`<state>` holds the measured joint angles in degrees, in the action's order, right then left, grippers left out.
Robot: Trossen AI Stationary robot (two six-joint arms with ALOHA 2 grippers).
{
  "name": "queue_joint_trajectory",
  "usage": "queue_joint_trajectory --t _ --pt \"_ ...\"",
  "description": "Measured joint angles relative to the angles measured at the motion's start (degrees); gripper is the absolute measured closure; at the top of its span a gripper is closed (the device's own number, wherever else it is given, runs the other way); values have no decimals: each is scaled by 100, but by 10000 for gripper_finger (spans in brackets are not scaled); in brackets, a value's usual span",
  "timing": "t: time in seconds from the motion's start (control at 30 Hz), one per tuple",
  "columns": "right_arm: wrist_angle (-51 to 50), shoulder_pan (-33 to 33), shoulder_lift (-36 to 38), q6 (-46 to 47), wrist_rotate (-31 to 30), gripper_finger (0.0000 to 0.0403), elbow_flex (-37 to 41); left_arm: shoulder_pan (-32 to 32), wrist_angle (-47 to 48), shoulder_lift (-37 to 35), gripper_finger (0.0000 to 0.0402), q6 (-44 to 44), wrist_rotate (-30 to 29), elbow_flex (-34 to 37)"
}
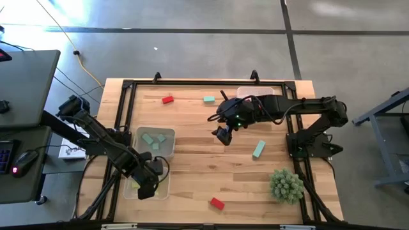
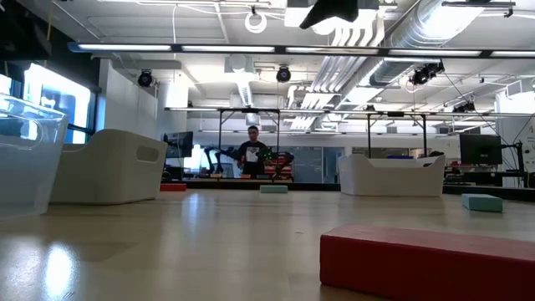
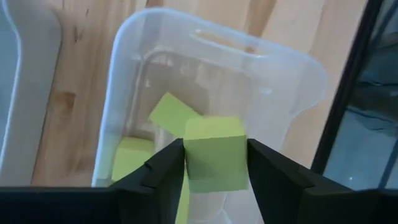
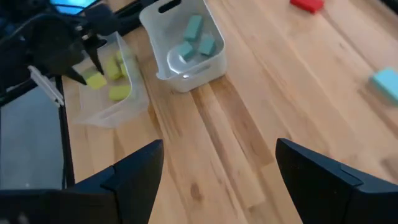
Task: Sort & place blocks by color
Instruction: Put the green block into the transparent bin, then put the red block into the white bin
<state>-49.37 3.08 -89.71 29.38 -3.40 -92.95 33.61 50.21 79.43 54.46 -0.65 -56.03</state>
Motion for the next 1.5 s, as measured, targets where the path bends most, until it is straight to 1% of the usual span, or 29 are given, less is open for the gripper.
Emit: queue_joint_trajectory --t 0.2,0.37,0.47,0.53,0.7,0.93,1.2,1.3,1.5 --pt "-308 173 0 801 -47 108 0 -1 -82 40 222 -288 -159 -2" --pt "-454 487 0 1433 -325 108 0 -1 -78 42 220 -585 -218 -2" --pt "-488 718 0 1888 -504 108 0 -9 -79 41 220 -605 -233 -2" --pt "-487 888 0 2171 -645 108 0 -21 -71 40 220 -613 -344 -25" --pt "-485 1341 0 2691 -927 108 0 -12 -80 -12 220 -706 -598 -329" --pt "-413 1951 -55 3244 -1315 108 2 -10 -71 -172 219 -1135 -626 -888" --pt "-323 2450 -632 3499 -1193 108 9 -47 -27 -170 219 -1707 -812 -1419" --pt "-249 2552 -903 3535 -996 108 9 -119 -33 -171 219 -1822 -937 -1509" --pt "-110 2696 -1389 3824 -577 108 9 -325 -29 -167 219 -1964 -947 -1615"
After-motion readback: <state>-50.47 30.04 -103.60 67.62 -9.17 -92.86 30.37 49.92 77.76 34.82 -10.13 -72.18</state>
